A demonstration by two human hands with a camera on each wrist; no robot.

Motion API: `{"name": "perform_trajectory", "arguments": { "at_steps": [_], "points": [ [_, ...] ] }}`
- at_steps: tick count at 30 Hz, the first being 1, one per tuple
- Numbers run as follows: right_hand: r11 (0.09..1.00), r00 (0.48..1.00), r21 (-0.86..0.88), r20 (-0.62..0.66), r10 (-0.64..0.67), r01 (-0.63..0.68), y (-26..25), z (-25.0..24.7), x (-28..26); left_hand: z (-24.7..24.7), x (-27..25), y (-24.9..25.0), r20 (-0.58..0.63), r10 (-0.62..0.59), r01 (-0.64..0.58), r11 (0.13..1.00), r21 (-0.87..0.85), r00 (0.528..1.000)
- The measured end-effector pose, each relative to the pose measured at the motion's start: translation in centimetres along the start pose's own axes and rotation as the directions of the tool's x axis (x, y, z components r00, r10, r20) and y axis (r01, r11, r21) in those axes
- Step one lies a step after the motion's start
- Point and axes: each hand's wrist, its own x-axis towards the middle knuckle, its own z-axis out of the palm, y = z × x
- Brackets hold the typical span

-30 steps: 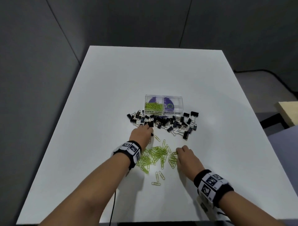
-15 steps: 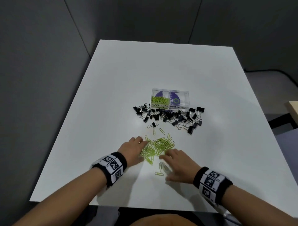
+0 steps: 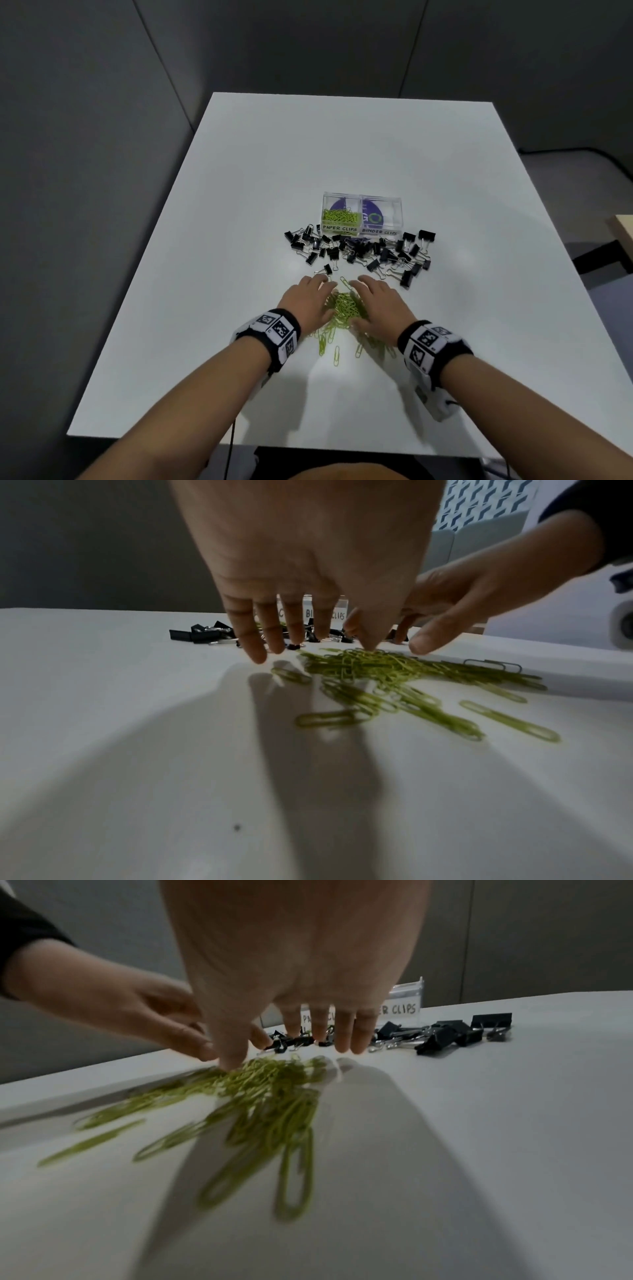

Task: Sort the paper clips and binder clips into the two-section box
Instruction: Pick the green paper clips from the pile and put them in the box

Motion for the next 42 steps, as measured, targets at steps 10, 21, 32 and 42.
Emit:
{"name": "perform_trajectory", "arguments": {
  "at_steps": [10,21,32,42],
  "points": [
    [0.98,0.972,-0.116,0.194,-0.135,0.159,0.5,-0.7,-1.6,0.8,-1.0,0.4,0.095,0.134,-0.144,0.985,0.098,0.986],
    [0.999,0.991,0.05,0.134,-0.024,0.018,0.3,0.3,-0.8,0.7,0.2,1.8,0.063,0.094,-0.093,0.995,-0.022,0.994],
    [0.995,0.999,0.093,0.014,0.033,-0.034,-0.5,0.5,1.1,-0.2,2.0,2.8,0.132,-0.031,0.052,0.987,-0.155,0.991],
    [0.999,0.996,-0.028,0.085,-0.016,0.018,-0.3,0.7,1.8,0.2,1.9,2.4,0.145,0.03,-0.027,0.999,-0.018,0.989]
  ]
}}
